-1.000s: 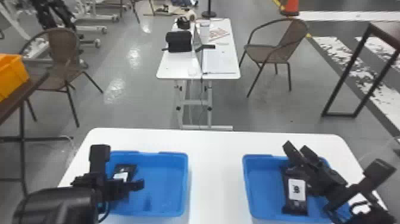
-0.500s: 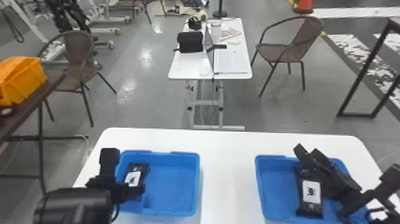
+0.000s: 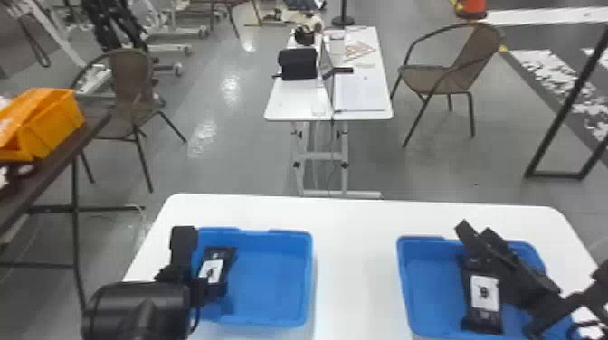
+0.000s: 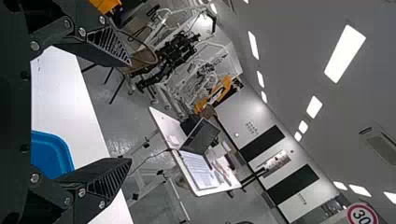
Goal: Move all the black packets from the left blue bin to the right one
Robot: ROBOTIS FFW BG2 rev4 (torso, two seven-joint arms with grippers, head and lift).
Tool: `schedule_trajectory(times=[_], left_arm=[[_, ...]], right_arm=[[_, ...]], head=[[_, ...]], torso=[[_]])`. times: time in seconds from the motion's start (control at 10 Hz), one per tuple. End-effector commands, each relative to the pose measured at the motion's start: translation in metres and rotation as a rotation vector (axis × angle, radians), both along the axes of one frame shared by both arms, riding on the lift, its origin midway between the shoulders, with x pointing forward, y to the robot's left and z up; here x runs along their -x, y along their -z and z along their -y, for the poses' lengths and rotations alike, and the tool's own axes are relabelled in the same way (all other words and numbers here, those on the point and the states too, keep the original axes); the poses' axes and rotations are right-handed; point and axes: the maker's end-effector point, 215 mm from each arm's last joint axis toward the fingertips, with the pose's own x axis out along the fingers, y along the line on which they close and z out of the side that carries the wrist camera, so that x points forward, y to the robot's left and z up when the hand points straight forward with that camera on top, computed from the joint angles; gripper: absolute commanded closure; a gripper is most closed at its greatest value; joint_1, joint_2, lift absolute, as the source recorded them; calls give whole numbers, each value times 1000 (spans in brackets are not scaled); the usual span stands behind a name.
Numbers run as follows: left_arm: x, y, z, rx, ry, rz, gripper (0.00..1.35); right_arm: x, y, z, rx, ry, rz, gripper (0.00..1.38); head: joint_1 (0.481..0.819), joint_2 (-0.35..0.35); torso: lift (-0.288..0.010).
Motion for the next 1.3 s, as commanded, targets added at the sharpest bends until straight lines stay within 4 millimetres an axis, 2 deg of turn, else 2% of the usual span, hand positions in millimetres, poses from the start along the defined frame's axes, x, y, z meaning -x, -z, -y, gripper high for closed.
schedule_trajectory(times=[0.0, 0.1, 0.3, 0.4, 0.5, 0.8, 1.0, 1.2], left_arm=[[0, 8, -2, -14, 6, -30, 441], [6, 14, -7, -19, 10, -74, 662], [0, 10, -10, -31, 33, -63, 367], [-11, -1, -16, -52, 64, -41, 331], [-22, -15, -27, -86, 103, -38, 325], [-37, -38, -42, -106, 180, -33, 323], [-63, -68, -39, -106, 331, 25, 323], [-80, -87, -22, -135, 540, 38, 323]], right_arm=[[2, 3, 0, -15, -1, -7, 326], [2, 2, -1, -20, -6, -4, 326], [3, 3, -2, -26, -9, -5, 326], [3, 2, -2, -29, -11, -3, 326], [2, 2, -2, -33, -11, -2, 326], [2, 1, -3, -37, -13, -1, 326], [3, 1, -5, -38, -19, -1, 326], [3, 1, -8, -40, -23, -2, 326]], head=[[695, 100], [695, 101], [695, 110], [695, 113], [695, 112], [695, 129], [695, 132], [695, 128]], torso=[[0], [0], [0], [0], [0], [0], [0], [0]])
